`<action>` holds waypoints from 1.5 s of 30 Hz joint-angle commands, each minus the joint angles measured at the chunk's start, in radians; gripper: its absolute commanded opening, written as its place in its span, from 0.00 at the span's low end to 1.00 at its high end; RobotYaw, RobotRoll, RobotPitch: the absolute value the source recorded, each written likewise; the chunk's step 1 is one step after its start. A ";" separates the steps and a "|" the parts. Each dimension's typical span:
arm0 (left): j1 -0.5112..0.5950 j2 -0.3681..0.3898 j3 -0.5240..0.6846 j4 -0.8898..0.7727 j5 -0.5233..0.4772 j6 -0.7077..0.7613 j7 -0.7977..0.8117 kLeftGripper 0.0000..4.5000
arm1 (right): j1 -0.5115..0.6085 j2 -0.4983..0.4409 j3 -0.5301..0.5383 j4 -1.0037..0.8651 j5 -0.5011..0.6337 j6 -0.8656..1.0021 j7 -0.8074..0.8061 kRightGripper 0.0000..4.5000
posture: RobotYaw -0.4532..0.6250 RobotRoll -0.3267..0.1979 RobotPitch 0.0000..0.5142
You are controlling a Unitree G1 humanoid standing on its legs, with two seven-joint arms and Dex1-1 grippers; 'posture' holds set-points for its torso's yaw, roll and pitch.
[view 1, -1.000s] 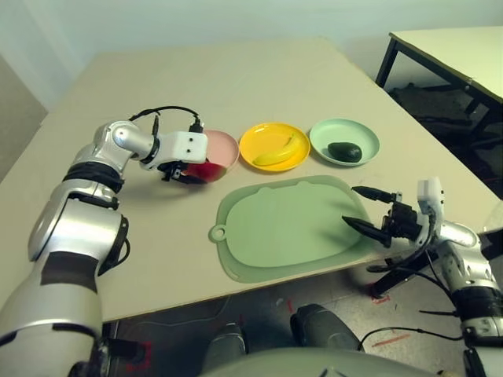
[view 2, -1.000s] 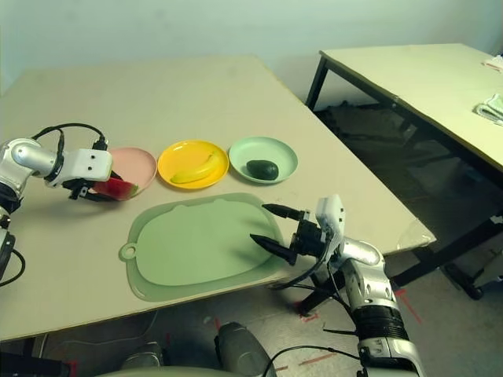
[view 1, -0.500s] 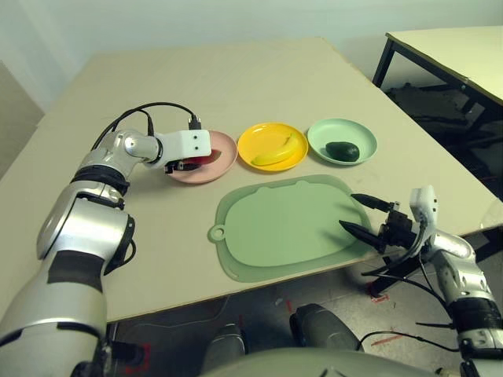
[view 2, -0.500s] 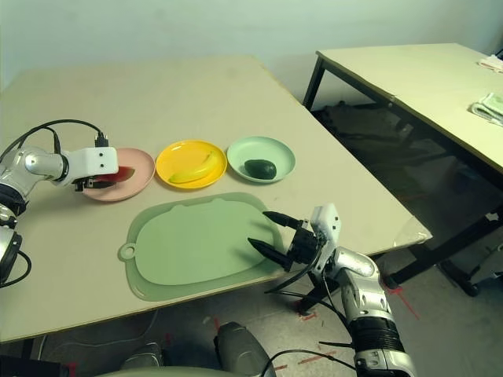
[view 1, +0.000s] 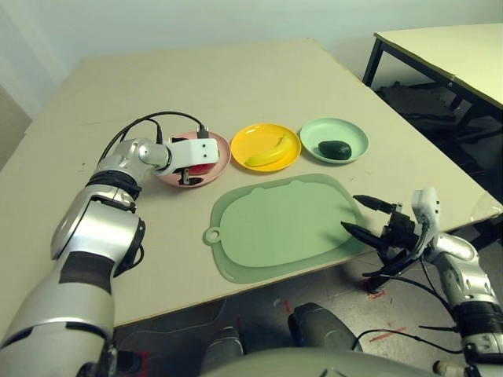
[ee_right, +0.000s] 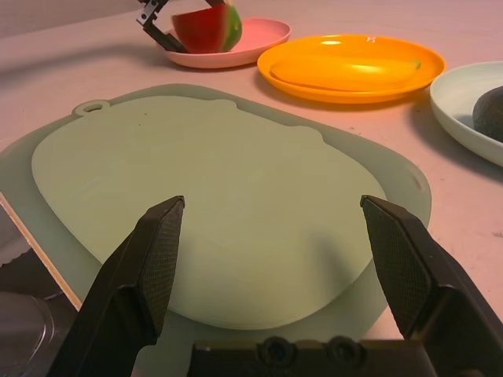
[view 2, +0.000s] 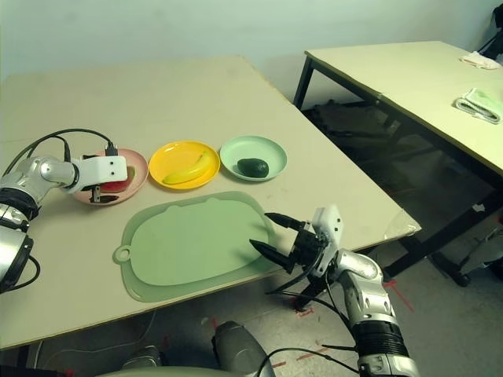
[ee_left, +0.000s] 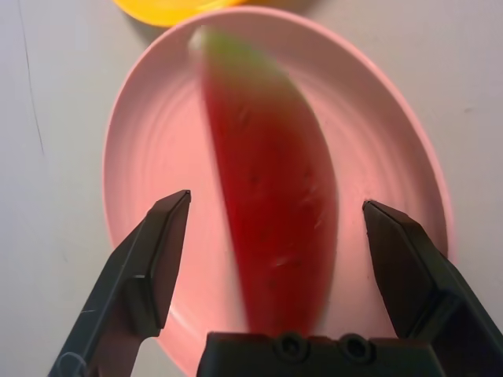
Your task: Place the fruits into color-matched plates.
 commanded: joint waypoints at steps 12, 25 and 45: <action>-0.006 0.062 0.416 -0.057 -0.406 0.132 -0.223 0.99 | -0.083 0.038 -0.030 -0.072 0.015 0.003 -0.111 1.00 | 0.19 0.62 0.03; 0.703 -0.082 0.903 -1.055 -0.873 0.742 0.095 0.99 | -0.143 0.052 -0.099 -0.085 -0.113 0.065 -0.521 1.00 | 0.28 0.62 0.12; 1.055 -0.345 0.857 -1.325 -0.876 0.635 0.358 0.99 | -0.251 -0.132 -0.269 0.477 -0.106 -0.184 -0.483 1.00 | 0.31 0.62 0.17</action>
